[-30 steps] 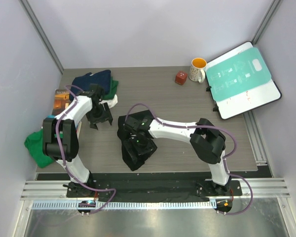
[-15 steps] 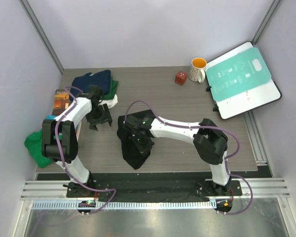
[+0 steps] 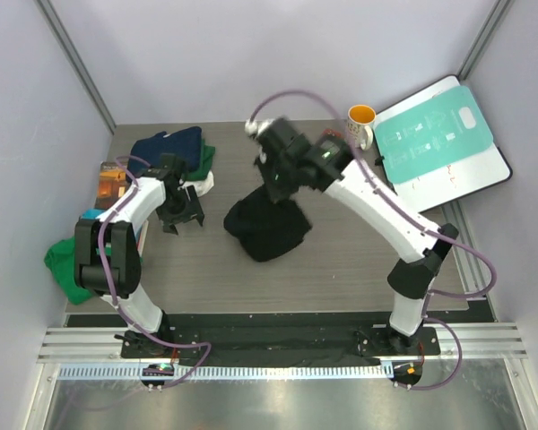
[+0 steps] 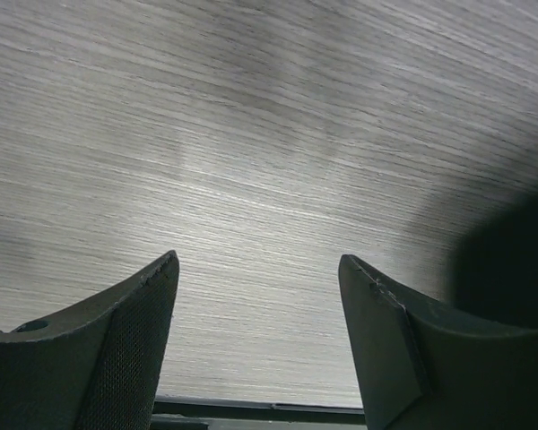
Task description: Fold and stack the t-shirts
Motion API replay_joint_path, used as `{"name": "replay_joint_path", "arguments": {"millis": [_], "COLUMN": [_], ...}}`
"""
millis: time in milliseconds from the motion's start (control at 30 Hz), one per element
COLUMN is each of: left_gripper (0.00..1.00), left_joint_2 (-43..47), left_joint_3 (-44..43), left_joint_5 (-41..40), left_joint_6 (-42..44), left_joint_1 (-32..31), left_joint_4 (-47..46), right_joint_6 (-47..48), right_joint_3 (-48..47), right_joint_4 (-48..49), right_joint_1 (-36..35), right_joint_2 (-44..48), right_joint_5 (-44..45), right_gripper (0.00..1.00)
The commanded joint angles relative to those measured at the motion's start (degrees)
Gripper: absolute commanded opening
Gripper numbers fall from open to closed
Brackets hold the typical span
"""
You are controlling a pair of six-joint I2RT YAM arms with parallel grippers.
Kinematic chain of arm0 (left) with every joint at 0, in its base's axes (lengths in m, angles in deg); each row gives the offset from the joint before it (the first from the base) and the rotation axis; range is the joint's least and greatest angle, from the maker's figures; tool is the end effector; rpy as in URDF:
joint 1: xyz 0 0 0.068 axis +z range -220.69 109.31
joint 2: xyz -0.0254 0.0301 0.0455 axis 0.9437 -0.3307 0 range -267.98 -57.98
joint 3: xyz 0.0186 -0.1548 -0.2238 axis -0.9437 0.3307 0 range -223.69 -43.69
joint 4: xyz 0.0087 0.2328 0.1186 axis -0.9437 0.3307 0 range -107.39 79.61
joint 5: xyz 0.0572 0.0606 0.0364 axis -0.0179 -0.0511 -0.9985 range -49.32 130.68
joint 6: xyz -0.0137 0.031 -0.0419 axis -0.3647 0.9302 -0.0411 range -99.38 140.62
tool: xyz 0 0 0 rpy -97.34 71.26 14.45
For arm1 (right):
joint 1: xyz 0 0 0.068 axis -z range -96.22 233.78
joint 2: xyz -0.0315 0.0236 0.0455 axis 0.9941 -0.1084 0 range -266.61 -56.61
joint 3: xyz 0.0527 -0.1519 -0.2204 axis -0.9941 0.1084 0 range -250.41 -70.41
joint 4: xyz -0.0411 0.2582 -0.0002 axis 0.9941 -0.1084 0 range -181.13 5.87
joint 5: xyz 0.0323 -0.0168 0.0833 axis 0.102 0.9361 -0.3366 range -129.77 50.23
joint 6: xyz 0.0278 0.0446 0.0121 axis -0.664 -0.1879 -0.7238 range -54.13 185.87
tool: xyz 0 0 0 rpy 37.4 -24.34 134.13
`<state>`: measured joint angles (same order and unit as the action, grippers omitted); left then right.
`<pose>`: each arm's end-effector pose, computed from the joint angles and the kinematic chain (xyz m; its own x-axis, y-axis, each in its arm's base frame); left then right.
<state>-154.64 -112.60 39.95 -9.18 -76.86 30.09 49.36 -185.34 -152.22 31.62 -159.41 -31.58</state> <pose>0.3214 -0.0343 0.2087 -0.8861 -0.4040 -0.2273 -0.3873 0.9146 -0.1161 0.2290 0.2863 0.3905 -0.6957 -0.4368 -0.5702 -0.5580 0.8286 0.0460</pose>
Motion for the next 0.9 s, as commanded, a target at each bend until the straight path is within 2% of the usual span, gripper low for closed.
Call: {"name": "replay_joint_path", "arguments": {"millis": [0,67,100,200,233,333,400,533,667,867], "left_gripper": [0.72,0.72,0.72,0.72,0.72,0.72,0.72,0.72,0.73,0.73], "left_joint_2": [4.7,5.4,6.0,6.8,7.0,8.1,8.6,9.3,10.5,10.6], "left_joint_3": [0.5,0.4,0.3,-0.5,-0.6,-0.4,0.3,1.2,2.5,4.6], "left_joint_5": [0.6,0.6,0.6,3.1,3.2,3.3,3.5,4.0,3.1,4.4], "left_joint_6": [-0.6,-0.7,-0.8,-0.8,-0.8,-1.0,-1.4,-1.7,-1.7,-2.5], "left_joint_1": [0.7,0.9,0.9,1.0,1.0,1.0,1.0,1.0,1.0,1.0], "left_joint_4": [-2.0,-1.7,-1.7,-0.8,-0.7,-0.7,-1.0,-1.3,-1.8,-3.3], "right_joint_6": [6.8,6.8,7.2,6.4,5.4,1.4,0.5,-1.3,-3.5,-8.7], "right_joint_3": [-24.6,-33.8,-34.7,-30.6,-26.3,-21.3,-23.7,-36.7,-33.3,-29.6], "right_joint_4": [-5.2,-3.7,-0.8,6.1,8.0,17.0,19.8,21.4,35.3,38.6], "right_joint_1": [6.8,11.7,13.6,13.8,13.7,13.6,13.6,13.5,13.7,15.5], "right_joint_2": [-0.7,-1.9,-1.7,1.1,2.9,5.9,5.0,0.9,7.4,11.3], "right_joint_5": [0.5,0.6,0.3,0.6,-0.6,-6.3,-9.5,-19.5,-18.6,-21.5], "right_gripper": [0.01,0.01,0.01,0.01,0.01,0.01,0.01,0.01,0.01,0.01]}}
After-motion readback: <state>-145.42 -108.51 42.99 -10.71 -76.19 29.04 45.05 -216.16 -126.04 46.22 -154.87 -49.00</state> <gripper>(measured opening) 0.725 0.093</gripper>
